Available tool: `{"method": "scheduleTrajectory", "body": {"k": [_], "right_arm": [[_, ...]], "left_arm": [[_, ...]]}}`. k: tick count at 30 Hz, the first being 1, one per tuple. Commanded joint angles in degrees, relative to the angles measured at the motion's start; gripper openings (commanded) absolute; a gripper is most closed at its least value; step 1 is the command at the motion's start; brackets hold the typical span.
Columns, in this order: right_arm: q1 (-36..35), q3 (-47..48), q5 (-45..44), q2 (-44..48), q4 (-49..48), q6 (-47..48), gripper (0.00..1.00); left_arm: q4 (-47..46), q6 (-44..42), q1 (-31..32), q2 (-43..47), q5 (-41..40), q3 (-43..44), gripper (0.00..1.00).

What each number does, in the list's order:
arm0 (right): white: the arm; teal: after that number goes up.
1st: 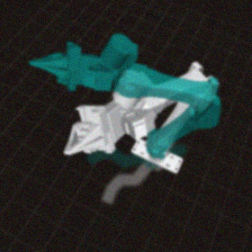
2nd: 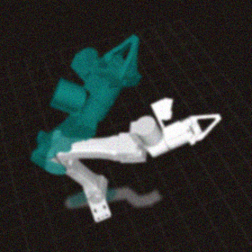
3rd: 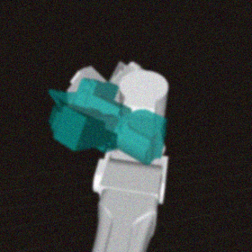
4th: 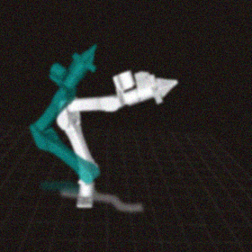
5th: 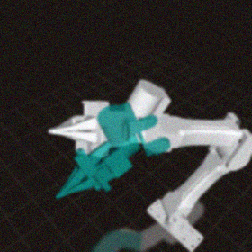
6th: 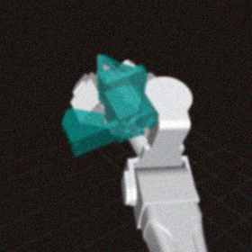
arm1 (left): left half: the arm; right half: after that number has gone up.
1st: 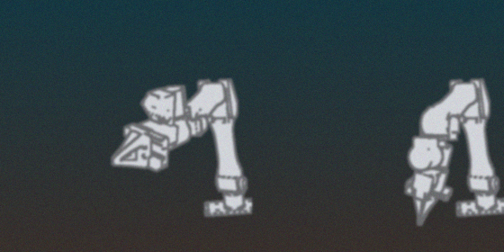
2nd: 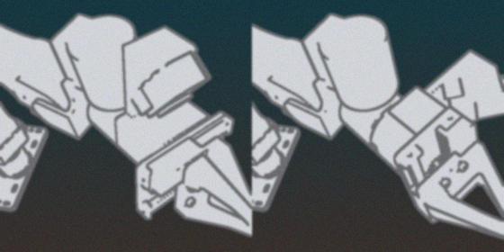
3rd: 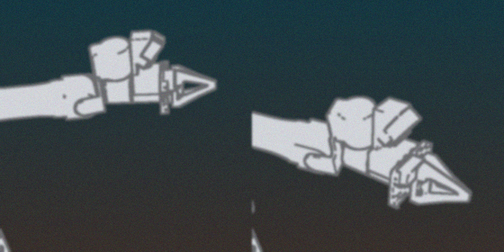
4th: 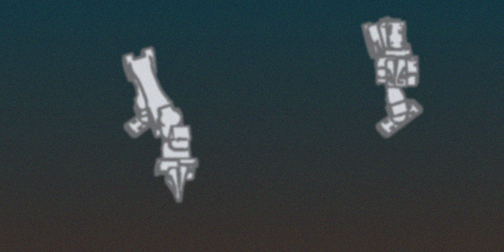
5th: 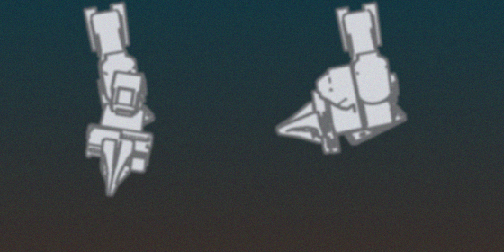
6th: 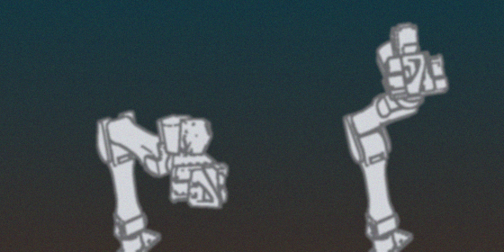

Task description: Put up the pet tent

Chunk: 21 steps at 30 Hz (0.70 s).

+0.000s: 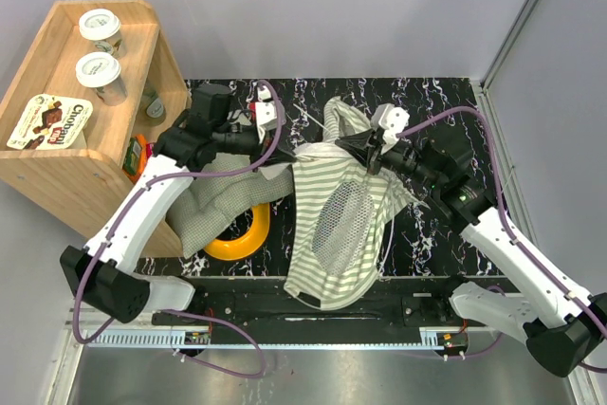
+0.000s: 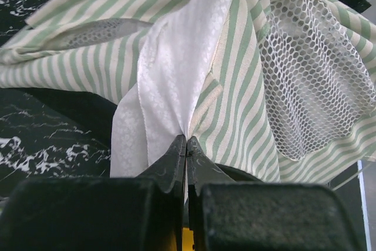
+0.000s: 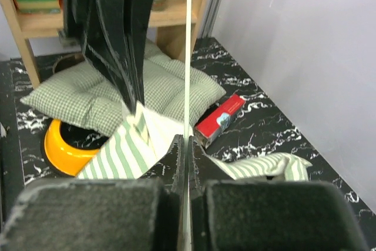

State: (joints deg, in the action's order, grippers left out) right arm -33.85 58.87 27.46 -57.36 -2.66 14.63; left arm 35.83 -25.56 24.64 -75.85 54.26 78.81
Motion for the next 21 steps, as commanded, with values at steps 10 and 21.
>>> {"method": "scheduleTrajectory", "body": {"k": [10, 21], "right_arm": [[0.97, -11.84, 1.10, -1.44, 0.90, 7.68, 0.00], [0.89, -15.45, 9.36, -10.39, -13.42, 2.07, 0.00]], "left_arm": [[1.61, -1.86, -4.60, 4.75, -0.55, 0.04, 0.00], [-6.39, 2.45, -2.50, 4.31, -2.05, -8.58, 0.00]]}}
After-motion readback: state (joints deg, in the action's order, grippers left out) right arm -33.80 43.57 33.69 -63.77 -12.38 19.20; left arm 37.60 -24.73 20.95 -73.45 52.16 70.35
